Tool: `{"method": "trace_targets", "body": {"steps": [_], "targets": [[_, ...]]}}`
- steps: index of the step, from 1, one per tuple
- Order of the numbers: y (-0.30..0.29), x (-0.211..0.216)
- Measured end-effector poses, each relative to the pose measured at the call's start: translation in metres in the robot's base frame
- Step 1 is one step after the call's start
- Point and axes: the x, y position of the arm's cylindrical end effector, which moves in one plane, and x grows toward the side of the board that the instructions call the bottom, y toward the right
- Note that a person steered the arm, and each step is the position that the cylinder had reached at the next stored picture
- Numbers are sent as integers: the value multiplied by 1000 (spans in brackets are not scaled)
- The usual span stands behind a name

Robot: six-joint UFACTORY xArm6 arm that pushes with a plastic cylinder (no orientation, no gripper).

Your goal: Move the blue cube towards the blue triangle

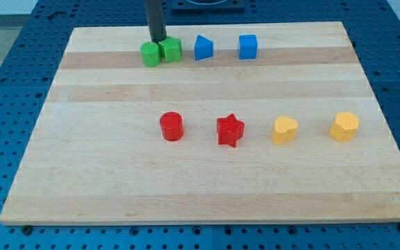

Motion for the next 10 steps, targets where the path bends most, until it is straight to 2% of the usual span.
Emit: {"method": "trace_targets", "body": {"steps": [2, 3, 4, 6, 8, 9, 10], "targets": [[4, -12], [21, -39], [107, -39], [206, -39], [186, -28], [192, -13], [196, -16]]}}
